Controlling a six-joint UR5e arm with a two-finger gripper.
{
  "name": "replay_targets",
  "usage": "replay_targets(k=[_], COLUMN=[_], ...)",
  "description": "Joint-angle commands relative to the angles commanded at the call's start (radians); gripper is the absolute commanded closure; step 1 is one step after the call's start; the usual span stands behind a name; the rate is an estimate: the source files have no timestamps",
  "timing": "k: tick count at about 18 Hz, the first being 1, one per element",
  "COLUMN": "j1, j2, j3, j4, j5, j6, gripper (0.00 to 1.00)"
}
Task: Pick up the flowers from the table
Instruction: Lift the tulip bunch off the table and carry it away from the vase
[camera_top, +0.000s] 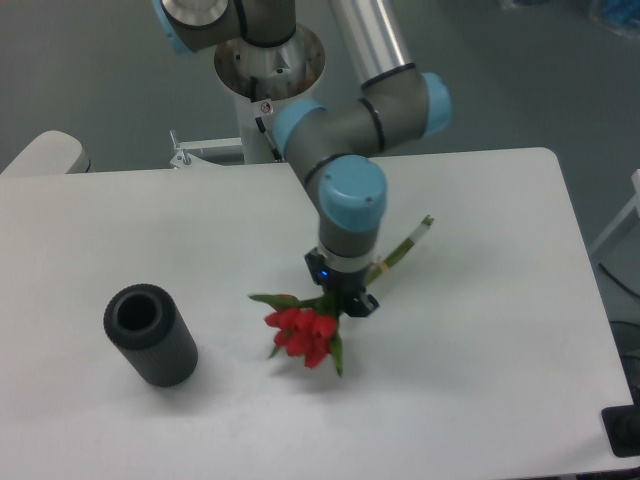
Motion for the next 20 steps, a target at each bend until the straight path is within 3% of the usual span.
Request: replay_targets(k=[4, 8, 14, 20], j1=[0.012, 0.029, 0.046, 0.049], j2=[-0.097, -0.150, -0.169, -0.197], j3=[0.146, 0.197, 0.253, 0.290], j4=[-0.078, -0.088, -0.161, -0.157], j5=[0.003, 0.005, 0.005, 0.011], j6=[0.012, 0.015, 0.098, 0.143], gripper=[1.00, 1.00, 1.00, 1.00])
